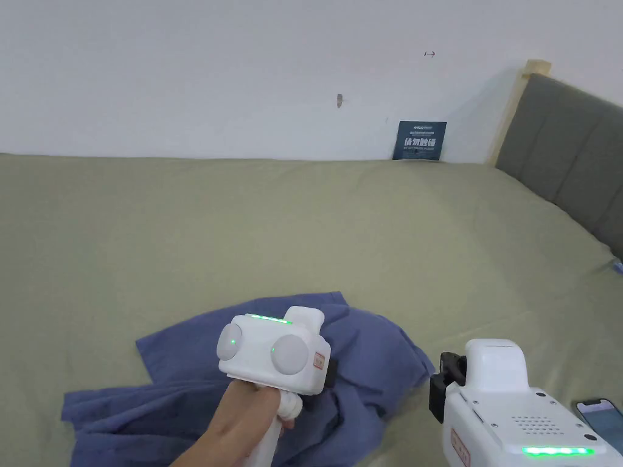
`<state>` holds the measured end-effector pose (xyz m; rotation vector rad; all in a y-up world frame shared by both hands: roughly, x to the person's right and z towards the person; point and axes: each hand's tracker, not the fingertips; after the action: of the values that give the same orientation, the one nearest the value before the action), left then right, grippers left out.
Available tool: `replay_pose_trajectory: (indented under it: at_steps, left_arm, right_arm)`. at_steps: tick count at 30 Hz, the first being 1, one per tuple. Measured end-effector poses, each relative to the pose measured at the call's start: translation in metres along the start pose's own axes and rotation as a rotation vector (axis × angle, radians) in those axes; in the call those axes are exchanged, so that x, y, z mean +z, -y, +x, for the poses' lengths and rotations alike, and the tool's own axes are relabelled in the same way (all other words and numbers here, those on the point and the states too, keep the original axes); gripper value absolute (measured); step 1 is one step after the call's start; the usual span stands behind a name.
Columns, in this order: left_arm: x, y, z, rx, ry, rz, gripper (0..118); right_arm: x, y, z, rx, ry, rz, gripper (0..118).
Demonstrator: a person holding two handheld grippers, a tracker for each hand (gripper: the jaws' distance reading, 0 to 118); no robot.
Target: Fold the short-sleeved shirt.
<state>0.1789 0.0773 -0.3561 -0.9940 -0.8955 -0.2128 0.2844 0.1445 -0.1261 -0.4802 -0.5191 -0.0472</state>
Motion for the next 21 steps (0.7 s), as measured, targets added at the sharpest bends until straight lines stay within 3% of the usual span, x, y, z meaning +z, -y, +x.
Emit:
replay_pose_trajectory:
  at_steps: [1, 3, 4, 6, 8, 10, 11, 12, 14, 21]
  left_arm:
    - [0.004, 0.001, -0.002, -0.018, 0.008, 0.033, 19]
    - [0.016, 0.004, -0.004, -0.01, -0.011, 0.075, 100]
    - [0.028, 0.009, -0.001, -0.021, -0.034, 0.112, 118]
    - [0.06, 0.014, -0.005, -0.049, -0.142, 0.21, 109]
    - [0.102, 0.027, -0.012, -0.027, -0.199, 0.294, 106]
    - [0.15, 0.045, -0.024, 0.029, -0.238, 0.383, 88]
    - [0.174, 0.057, -0.03, 0.055, -0.273, 0.424, 53]
    - [0.192, 0.07, -0.041, 0.078, -0.316, 0.455, 3]
    - [0.226, 0.1, -0.057, 0.11, -0.416, 0.516, 0]
    - [0.322, 0.185, -0.094, 0.225, -0.527, 0.551, 0]
  right_arm:
    - [0.001, 0.0, -0.002, -0.002, -0.005, 0.001, 0]
    - [0.002, -0.001, -0.005, -0.002, -0.009, -0.001, 0]
    - [0.004, -0.002, -0.007, -0.002, -0.012, 0.0, 0]
    - [0.008, -0.004, -0.01, -0.009, -0.016, 0.01, 0]
    - [0.013, -0.008, -0.014, -0.025, -0.026, 0.017, 0]
    - [0.022, -0.009, -0.02, -0.026, -0.036, 0.037, 0]
    - [0.026, -0.009, -0.023, -0.023, -0.038, 0.047, 0]
    - [0.031, -0.01, -0.027, -0.023, -0.047, 0.054, 0]
    - [0.042, -0.01, -0.036, -0.027, -0.07, 0.071, 0]
    - [0.074, -0.002, -0.065, -0.015, -0.119, 0.123, 0]
